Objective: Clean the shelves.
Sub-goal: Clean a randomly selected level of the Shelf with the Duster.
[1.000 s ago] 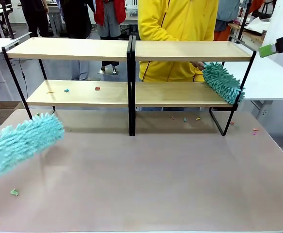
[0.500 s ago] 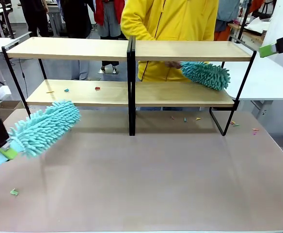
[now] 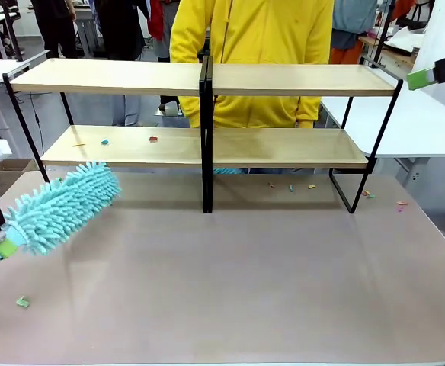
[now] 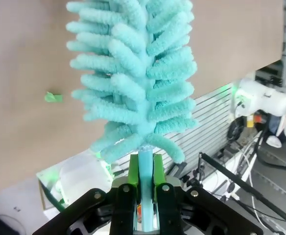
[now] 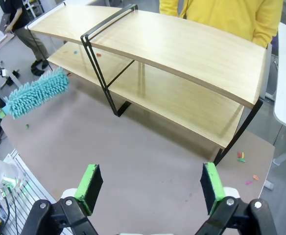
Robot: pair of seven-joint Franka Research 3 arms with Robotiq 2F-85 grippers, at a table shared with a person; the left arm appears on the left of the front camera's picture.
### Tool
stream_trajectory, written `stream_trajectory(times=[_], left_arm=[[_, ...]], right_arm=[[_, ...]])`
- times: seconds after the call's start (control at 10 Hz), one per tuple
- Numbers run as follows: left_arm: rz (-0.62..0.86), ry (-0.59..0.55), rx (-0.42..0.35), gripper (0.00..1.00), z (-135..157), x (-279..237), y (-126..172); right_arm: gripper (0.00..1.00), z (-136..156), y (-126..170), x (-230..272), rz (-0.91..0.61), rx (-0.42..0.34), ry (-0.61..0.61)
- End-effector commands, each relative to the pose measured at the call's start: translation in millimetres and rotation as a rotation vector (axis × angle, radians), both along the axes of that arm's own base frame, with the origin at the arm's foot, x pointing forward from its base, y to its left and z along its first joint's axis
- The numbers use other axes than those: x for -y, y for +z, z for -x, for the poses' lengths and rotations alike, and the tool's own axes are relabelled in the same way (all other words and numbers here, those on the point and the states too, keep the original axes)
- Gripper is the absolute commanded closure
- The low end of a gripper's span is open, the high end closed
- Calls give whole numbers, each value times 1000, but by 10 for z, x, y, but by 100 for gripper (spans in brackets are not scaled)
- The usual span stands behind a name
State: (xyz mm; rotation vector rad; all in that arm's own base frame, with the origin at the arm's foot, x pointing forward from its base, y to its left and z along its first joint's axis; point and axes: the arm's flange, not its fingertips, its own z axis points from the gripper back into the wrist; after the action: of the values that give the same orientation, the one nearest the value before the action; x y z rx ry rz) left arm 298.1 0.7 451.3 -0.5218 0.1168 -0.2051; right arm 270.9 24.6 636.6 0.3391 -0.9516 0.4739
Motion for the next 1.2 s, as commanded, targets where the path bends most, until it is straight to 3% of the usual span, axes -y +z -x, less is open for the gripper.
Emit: stream_trajectory(times=[0.0, 0.6, 0.9, 1.1], left_arm=[[-68, 28, -52, 88, -185, 111, -160], [-100, 356, 60, 88, -768, 414, -586], [-150, 439, 146, 88, -832, 382, -588], [-196, 339, 171, 88, -961, 306, -651]], right_arm=[[0, 0, 4, -2, -2, 0, 1], [0, 0, 4, -2, -2, 0, 1], [0, 0, 4, -2, -2, 0, 1], [0, 0, 4, -2, -2, 0, 1]])
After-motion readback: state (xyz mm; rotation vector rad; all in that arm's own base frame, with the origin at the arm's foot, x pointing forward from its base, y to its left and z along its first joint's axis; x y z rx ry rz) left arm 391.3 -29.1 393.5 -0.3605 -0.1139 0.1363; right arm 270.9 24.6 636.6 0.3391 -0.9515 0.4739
